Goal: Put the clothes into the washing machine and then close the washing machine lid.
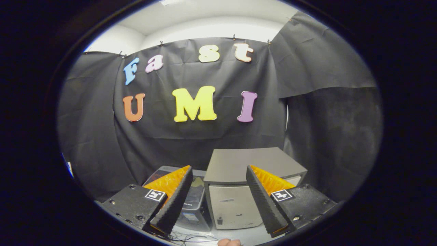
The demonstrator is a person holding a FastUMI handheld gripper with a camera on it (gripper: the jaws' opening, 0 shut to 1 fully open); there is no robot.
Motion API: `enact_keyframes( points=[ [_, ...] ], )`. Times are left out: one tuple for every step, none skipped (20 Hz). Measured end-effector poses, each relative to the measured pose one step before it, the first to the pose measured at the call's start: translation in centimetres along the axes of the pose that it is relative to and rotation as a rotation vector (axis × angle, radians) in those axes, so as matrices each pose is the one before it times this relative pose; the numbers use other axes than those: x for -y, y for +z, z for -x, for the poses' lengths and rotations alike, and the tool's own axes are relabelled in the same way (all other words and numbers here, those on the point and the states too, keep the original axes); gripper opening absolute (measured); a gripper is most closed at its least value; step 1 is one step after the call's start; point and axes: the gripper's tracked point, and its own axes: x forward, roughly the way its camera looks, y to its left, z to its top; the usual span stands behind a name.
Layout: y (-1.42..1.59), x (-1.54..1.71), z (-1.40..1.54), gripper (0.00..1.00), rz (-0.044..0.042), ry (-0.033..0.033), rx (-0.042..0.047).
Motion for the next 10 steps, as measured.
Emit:
enact_keyframes(
  points=[
    [0.057,0.038,0.187,0.98,-0.00179,0.00386,0.00037],
    [0.045,0.011,0.276,0.98,-0.00426,0.00507,0.00583],
    [0.051,-0.046,-0.152,0.98,-0.00381,0.00279,0.00303],
    [-0.111,-0.077,0.165,0.98,-0.00297,0.00677,-0.00731],
    [-0.065,-0.017,0.194,0.98,-0.00463,0.00429,-0.00802],
    [-0.038,-0.120,0.425,0.98,-0.00767,0.00453,-0.00470],
    [0.024,-0.135,0.190,0.98,-0.00330,0.00540,-0.00068],
    [0.044,0.157,0.027,0.98,0.00173,-0.00215,0.00228],
    [0.092,0.115,-0.058,0.98,0.00460,-0.00508,0.00355],
    [0.147,0.258,0.186,0.98,0.00151,-0.00613,0.00503]
  ],
)
